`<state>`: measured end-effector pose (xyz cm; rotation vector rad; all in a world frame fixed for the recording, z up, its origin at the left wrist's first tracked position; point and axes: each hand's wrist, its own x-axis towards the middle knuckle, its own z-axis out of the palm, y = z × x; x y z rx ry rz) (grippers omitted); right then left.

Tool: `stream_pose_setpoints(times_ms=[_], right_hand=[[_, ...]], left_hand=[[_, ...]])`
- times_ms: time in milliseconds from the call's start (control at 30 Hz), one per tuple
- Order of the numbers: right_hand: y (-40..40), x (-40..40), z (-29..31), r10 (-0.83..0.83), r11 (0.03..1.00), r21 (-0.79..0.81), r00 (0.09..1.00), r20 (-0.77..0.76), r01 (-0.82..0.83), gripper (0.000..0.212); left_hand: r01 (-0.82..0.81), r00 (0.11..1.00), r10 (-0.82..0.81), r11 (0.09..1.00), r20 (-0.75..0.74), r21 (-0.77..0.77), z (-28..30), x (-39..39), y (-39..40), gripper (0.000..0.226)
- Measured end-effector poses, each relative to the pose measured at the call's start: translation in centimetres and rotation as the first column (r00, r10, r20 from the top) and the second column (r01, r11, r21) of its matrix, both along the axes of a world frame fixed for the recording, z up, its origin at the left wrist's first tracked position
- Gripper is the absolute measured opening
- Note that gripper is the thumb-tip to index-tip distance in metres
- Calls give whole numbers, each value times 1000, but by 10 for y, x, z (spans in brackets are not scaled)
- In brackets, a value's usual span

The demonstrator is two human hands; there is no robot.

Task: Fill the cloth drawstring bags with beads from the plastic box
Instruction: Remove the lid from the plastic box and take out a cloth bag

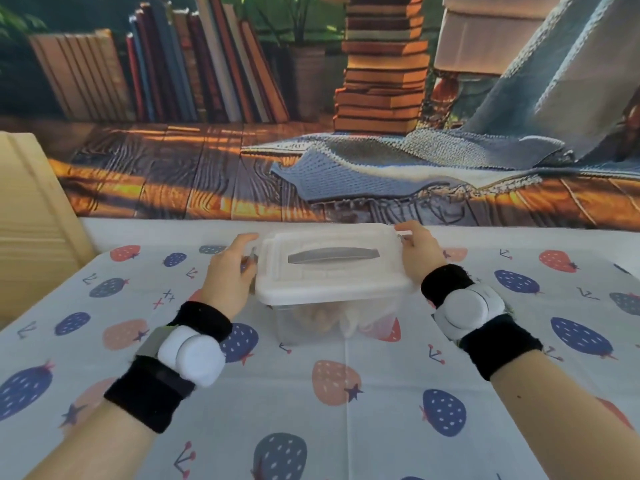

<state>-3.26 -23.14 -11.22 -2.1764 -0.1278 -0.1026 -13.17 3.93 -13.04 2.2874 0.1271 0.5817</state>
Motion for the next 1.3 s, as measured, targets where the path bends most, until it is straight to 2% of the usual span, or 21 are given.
stream_pose_setpoints(times_ms=[67,100,167,267,300,333,400,467,533,633,767,1000,1133,1200,1300], right_hand=[[-2,2,-5,-54,996,69,998,-13,54,37],[-1,1,-7,-77,993,91,997,-9,77,37],[1,-3,-6,-145,986,89,988,54,140,38],[2,-13,-3,-215,975,11,936,278,221,31],[0,-14,-5,-215,976,34,928,304,214,28],[-1,-16,-7,-203,979,77,942,267,189,27],[-5,-19,-12,-87,978,195,994,68,73,35],[-12,-24,-16,133,959,257,990,-35,-120,46],[-20,-29,-17,324,928,212,945,-51,-306,58],[-33,-28,-16,458,886,103,887,-46,-452,75],[-33,-29,-18,478,878,45,878,-21,-476,94],[-29,-34,-21,408,913,-14,911,58,-407,89],[-29,-32,-24,334,942,3,941,59,-335,69],[-28,-31,-27,296,954,24,954,55,-297,67],[-28,-34,-26,283,958,32,956,82,-287,55]], left_hand=[[51,997,-58,987,-44,-151,-16,-9,3,36],[49,998,-57,983,-37,-177,-23,-14,1,34],[3,1000,2,989,31,-145,-29,-15,0,35],[-22,995,34,992,97,-127,-21,-10,-2,38],[-6,996,19,987,83,-158,-13,-13,-6,37],[30,999,-21,975,45,-221,-7,-15,-10,38],[120,984,-155,943,-93,-310,5,-22,-21,49],[197,945,-261,936,-196,-293,6,-31,-25,58],[257,924,-337,896,-179,-361,2,-34,-22,70],[316,916,-392,838,-85,-445,-8,-30,-14,64],[317,929,-365,869,-59,-381,-17,-28,-15,70],[260,961,-275,939,-38,-225,-20,-29,-18,54],[236,970,-242,957,-19,-171,-24,-26,-18,57],[210,977,-214,966,-13,-152,-24,-24,-16,61],[179,984,-176,975,33,-131,-27,-20,-19,74]])
